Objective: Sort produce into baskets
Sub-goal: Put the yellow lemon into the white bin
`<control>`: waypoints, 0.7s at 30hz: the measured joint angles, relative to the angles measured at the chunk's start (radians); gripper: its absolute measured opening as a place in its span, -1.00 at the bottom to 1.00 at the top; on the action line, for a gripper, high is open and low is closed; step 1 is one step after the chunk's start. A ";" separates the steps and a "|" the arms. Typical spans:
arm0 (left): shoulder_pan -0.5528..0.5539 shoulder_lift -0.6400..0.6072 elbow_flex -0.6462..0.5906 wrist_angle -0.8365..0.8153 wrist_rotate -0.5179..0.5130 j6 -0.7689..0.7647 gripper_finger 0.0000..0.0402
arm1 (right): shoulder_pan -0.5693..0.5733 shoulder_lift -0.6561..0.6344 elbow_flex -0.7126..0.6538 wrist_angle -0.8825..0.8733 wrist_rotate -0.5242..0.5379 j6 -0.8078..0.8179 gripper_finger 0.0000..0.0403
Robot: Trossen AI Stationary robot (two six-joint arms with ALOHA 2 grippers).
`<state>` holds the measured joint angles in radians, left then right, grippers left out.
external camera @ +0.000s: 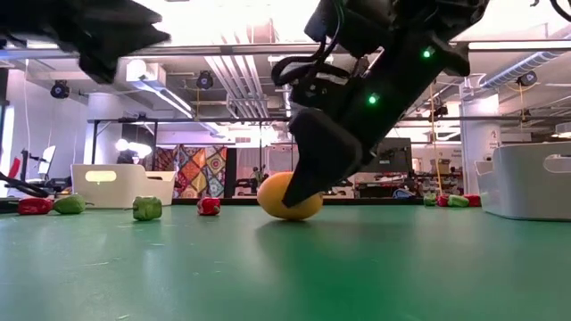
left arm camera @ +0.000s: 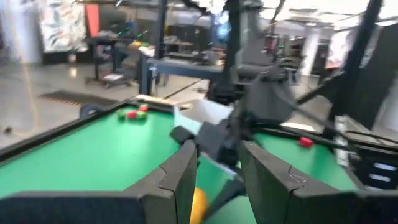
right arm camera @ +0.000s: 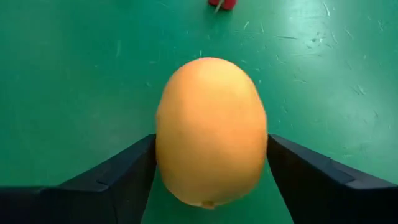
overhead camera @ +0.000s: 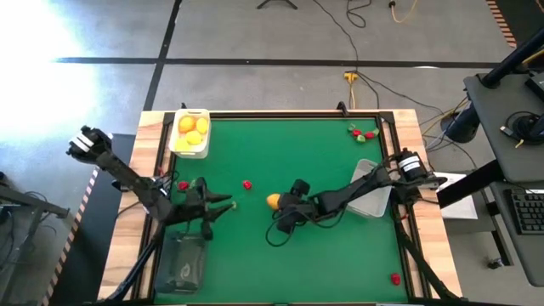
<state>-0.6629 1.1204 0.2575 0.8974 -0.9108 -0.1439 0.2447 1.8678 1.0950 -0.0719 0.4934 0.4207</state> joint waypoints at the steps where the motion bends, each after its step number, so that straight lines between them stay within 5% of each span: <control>1: 0.033 0.018 0.002 0.000 0.034 -0.017 -0.46 | 0.001 -0.004 0.000 -0.002 0.000 -0.014 0.49; 9: 0.265 0.182 0.037 0.000 0.377 -0.109 -0.16 | 0.061 -0.043 -0.005 -0.004 0.031 -0.071 0.80; 21: 0.347 0.562 0.216 0.007 0.404 -0.020 0.62 | 0.170 -0.155 -0.009 -0.138 0.189 0.030 0.84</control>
<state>-0.3154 1.6821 0.4737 0.9049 -0.5066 -0.1643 0.4152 1.7128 1.0856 -0.2101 0.6822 0.4507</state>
